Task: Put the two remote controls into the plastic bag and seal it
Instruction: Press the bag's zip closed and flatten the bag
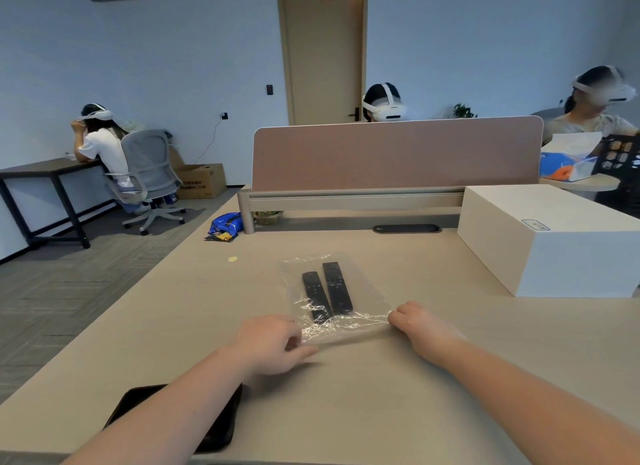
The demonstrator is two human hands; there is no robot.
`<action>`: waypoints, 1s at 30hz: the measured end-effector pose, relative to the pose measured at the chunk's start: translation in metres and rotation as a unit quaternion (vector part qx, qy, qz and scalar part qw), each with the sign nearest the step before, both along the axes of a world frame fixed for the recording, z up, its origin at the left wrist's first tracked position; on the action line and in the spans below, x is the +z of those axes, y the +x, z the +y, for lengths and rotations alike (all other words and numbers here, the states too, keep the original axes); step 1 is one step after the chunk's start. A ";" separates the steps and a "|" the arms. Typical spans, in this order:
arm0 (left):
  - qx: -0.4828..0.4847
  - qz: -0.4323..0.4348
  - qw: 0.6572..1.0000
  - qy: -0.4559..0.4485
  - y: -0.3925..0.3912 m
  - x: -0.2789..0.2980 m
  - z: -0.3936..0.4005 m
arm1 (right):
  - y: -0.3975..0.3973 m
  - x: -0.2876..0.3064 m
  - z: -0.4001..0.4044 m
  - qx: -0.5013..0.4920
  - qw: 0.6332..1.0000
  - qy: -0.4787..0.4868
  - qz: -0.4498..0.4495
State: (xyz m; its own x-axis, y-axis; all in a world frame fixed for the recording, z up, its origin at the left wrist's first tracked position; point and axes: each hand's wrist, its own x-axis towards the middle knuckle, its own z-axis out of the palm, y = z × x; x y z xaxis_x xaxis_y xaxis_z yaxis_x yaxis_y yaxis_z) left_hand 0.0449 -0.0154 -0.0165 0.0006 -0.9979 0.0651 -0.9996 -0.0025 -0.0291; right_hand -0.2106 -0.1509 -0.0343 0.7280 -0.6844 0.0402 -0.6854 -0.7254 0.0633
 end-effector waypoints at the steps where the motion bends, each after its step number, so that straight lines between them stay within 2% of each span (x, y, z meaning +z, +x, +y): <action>1: 0.003 0.008 1.000 0.003 0.000 0.000 -0.001 | -0.001 0.000 0.001 -0.001 1.000 0.003 -0.001; 4: 0.006 0.027 0.999 0.022 0.000 0.002 -0.001 | -0.003 -0.001 0.004 -0.003 1.000 0.006 0.003; 7: 0.048 0.071 0.995 0.041 0.002 0.003 -0.001 | -0.005 0.002 0.002 0.005 1.000 0.020 -0.012; 10: 0.119 0.148 0.982 0.004 0.009 0.003 -0.006 | -0.008 0.006 -0.005 -0.007 0.998 0.052 -0.042; 12: 0.163 0.198 0.966 -0.032 0.015 0.001 -0.012 | -0.008 0.009 -0.008 -0.050 0.993 0.065 -0.079; 18: 0.259 0.285 0.922 -0.050 0.013 -0.005 -0.041 | 0.013 0.010 -0.020 -0.175 0.959 0.132 -0.181; 24: 0.332 0.334 0.880 -0.054 0.003 -0.002 -0.074 | 0.060 0.014 -0.042 -0.236 0.896 0.237 -0.292; 27: 0.349 0.348 0.870 -0.033 -0.001 -0.006 -0.089 | 0.079 0.014 -0.056 -0.253 0.878 0.272 -0.302; 30: 0.349 0.329 0.875 -0.065 -0.005 -0.015 -0.103 | 0.088 0.009 -0.066 -0.247 0.880 0.291 -0.283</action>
